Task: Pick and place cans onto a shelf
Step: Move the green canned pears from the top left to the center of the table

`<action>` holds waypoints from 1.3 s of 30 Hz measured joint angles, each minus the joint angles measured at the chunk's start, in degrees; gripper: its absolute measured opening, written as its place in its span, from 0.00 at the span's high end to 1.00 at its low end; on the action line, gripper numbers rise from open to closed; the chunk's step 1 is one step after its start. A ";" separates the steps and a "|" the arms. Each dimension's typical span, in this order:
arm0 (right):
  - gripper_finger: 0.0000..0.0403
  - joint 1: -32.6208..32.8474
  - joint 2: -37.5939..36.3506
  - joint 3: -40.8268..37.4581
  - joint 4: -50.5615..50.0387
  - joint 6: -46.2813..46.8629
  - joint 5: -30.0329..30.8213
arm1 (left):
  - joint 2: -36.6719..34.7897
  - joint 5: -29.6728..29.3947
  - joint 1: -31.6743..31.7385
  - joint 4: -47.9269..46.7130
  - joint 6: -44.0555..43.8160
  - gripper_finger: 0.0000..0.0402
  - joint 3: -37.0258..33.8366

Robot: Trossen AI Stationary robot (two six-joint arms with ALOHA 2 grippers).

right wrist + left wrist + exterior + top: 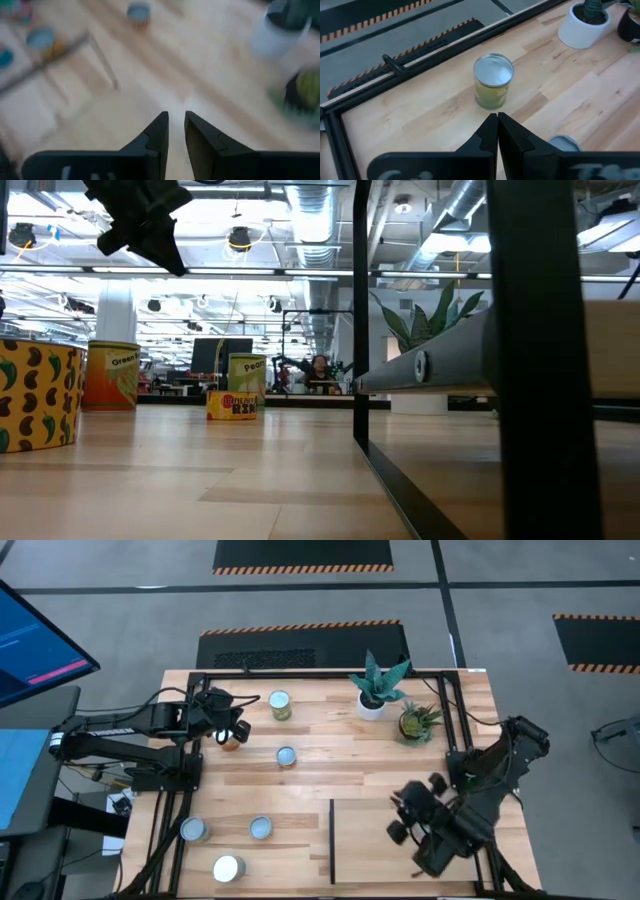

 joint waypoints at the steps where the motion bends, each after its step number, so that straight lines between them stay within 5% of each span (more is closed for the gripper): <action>1: 0.79 -1.08 0.00 0.19 0.06 -0.98 1.64 | 0.00 0.73 0.00 -0.01 0.00 1.00 -0.01; 11: 0.79 -9.83 -0.02 0.71 7.53 -16.17 3.91 | 0.00 1.41 0.02 1.74 4.51 0.99 -0.01; 17: 0.79 -11.52 -0.04 4.24 7.51 -20.84 7.46 | 1.76 1.56 0.42 12.61 13.95 0.87 -0.01; 30: 0.79 -12.08 -0.04 9.10 7.50 -26.04 8.62 | 24.26 10.41 14.14 25.99 22.46 0.71 0.11; 36: 0.79 -11.61 -0.04 9.10 7.50 -22.87 8.44 | 30.70 -1.70 17.50 23.49 22.09 0.73 5.43; 39: 0.79 -11.32 -0.04 9.10 7.55 -22.79 8.42 | 32.47 -1.66 19.43 23.68 27.65 0.81 8.11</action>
